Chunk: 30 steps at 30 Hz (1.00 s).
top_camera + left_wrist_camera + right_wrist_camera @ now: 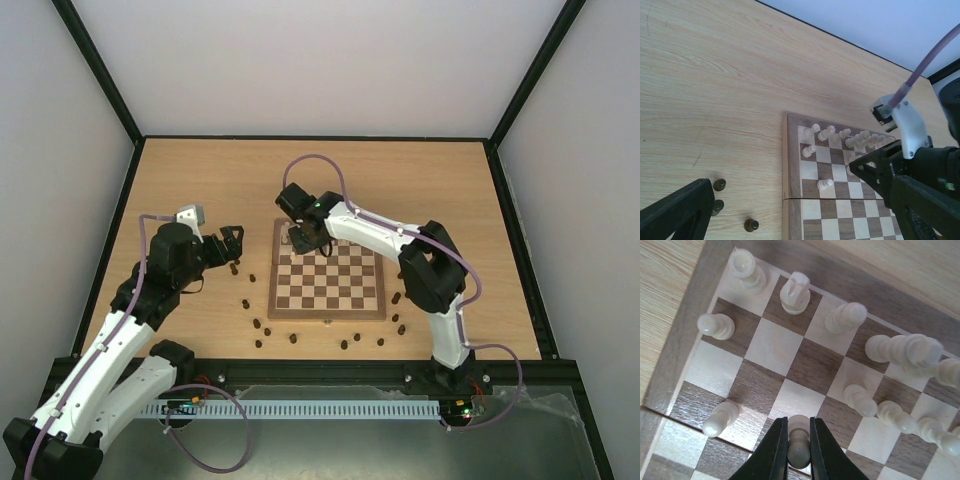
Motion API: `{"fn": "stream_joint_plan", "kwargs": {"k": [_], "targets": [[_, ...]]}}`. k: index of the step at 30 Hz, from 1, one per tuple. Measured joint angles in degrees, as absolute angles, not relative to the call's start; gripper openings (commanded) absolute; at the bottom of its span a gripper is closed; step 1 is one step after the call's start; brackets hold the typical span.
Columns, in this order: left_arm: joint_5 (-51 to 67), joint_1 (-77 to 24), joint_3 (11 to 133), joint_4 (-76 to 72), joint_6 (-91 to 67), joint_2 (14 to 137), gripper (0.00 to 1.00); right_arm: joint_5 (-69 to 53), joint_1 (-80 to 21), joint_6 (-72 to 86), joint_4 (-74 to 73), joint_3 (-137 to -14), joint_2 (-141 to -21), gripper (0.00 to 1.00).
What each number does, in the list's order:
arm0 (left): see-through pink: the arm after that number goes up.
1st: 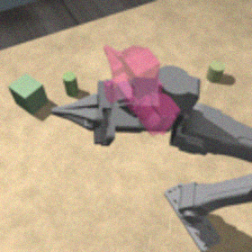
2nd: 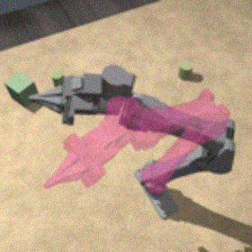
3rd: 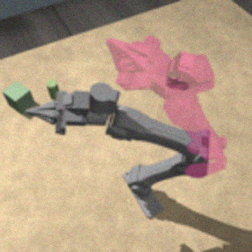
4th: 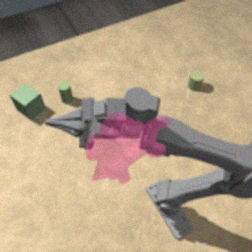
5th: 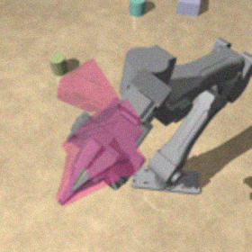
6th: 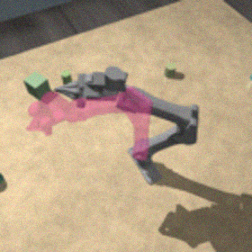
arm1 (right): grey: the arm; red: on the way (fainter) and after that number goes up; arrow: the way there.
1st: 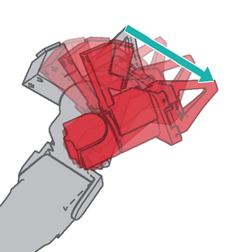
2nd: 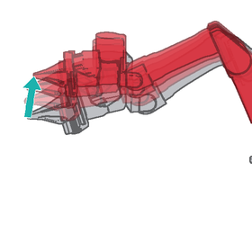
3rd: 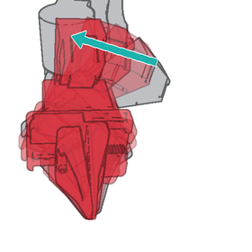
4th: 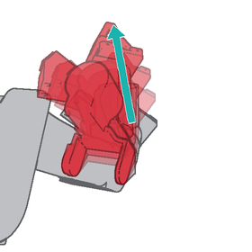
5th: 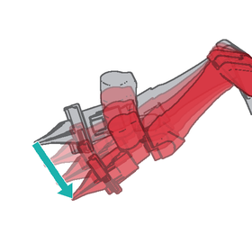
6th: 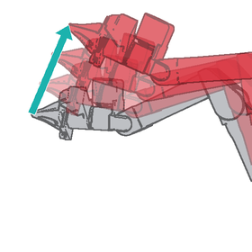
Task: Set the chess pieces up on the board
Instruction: Place the chess piece on the chessboard.
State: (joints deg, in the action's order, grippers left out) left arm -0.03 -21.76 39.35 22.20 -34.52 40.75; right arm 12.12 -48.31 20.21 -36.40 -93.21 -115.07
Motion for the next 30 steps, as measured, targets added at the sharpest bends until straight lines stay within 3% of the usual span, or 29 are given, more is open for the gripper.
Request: {"fn": "stream_joint_plan", "kwargs": {"k": [30], "targets": [[-0.03,-21.76,39.27,21.41,-34.5,41.32,0.99,12.03,-45.52,19.46,-36.53,-97.23,-121.58,0.11]]}}
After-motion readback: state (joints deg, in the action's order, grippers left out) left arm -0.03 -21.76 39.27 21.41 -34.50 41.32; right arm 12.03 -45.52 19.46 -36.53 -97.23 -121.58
